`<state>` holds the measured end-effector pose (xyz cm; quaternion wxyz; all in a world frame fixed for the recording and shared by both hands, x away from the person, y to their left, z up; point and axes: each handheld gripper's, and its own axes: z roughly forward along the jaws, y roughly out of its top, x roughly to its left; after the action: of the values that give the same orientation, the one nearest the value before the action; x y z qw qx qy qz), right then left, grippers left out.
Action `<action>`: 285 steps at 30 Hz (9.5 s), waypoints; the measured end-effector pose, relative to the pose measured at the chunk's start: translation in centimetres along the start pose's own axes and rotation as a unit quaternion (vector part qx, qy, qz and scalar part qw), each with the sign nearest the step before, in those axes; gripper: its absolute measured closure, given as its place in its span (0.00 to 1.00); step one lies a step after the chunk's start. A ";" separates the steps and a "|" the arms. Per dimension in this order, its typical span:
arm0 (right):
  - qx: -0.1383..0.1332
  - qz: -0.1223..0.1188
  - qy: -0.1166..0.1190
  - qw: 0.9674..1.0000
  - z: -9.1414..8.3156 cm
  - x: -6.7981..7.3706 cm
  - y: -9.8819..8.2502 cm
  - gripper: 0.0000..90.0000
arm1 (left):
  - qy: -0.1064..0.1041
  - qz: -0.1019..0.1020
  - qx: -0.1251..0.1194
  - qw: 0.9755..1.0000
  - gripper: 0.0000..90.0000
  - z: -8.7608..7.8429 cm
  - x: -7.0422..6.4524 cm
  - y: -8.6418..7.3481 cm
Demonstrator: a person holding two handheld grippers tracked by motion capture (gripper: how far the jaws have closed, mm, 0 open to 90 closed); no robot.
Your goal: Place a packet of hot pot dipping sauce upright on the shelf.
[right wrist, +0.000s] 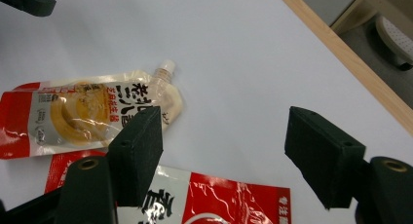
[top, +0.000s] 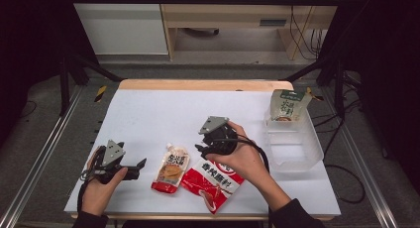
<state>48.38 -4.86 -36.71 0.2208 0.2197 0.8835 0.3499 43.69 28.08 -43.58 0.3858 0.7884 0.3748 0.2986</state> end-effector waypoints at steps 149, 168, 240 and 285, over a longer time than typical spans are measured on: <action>-0.054 -0.048 0.087 0.994 1.5 4.4 4.5 0.97 | -0.179 0.077 -0.039 0.980 0.81 -2.2 -2.0 8.7; -0.050 -0.028 0.053 0.997 -2.2 1.1 3.1 0.94 | -0.218 0.129 -0.018 0.967 0.81 -0.3 -4.1 14.2; 0.102 -0.118 0.111 0.982 -3.6 -0.3 4.8 0.96 | -0.266 0.146 -0.026 0.952 0.81 1.0 -6.3 15.2; 0.079 -0.130 0.028 0.988 -11.3 -7.5 4.3 0.98 | -0.120 -0.008 -0.026 0.992 0.08 0.7 -0.7 1.1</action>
<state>49.29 -12.00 -24.47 0.2218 0.1095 0.9352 0.2535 44.24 26.78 -43.14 0.4512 0.8050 0.3240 0.2083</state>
